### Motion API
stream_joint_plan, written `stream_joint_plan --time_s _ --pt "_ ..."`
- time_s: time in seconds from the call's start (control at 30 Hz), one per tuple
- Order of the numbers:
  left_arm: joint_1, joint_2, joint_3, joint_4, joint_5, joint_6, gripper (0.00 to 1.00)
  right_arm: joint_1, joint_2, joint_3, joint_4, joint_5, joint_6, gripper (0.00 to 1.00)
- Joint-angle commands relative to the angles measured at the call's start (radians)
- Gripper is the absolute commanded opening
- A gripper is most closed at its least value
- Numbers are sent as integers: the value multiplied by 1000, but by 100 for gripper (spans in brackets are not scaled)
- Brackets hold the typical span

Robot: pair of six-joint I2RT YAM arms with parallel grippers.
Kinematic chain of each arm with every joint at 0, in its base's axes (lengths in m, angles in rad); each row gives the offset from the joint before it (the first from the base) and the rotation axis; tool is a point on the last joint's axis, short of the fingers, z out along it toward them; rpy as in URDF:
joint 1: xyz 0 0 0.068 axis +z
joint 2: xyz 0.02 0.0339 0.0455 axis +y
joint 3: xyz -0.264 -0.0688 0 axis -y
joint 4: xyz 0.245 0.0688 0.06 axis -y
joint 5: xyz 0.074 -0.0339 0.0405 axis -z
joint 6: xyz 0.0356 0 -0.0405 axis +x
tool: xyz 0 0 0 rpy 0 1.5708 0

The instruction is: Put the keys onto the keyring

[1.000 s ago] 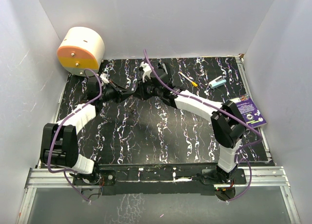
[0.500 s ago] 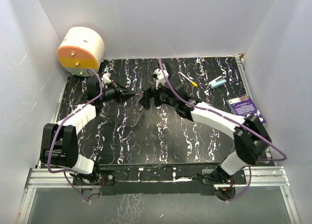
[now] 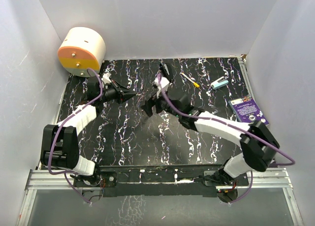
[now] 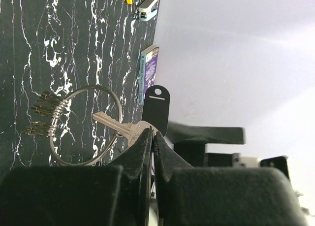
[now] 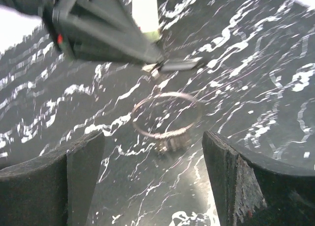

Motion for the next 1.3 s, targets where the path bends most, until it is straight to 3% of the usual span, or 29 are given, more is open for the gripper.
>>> stream_joint_plan --time_s 0.0,0.27,0.5,0.57,0.67,1.27 --pt "7 -43 49 12 28 -5 0 52 78 -26 201 -19 -95 85" --pt "11 -45 46 28 35 -42 0 106 235 65 284 134 -142 98" --pt "12 -50 43 21 32 -50 0 119 394 199 311 252 -88 97" --pt "13 -51 40 16 28 -45 0 123 432 245 285 266 -79 88" --pt "14 -53 36 18 25 -45 0 123 462 303 285 266 -79 88" --pt "43 -57 59 -44 -11 -4 0 123 277 160 285 266 -79 88"
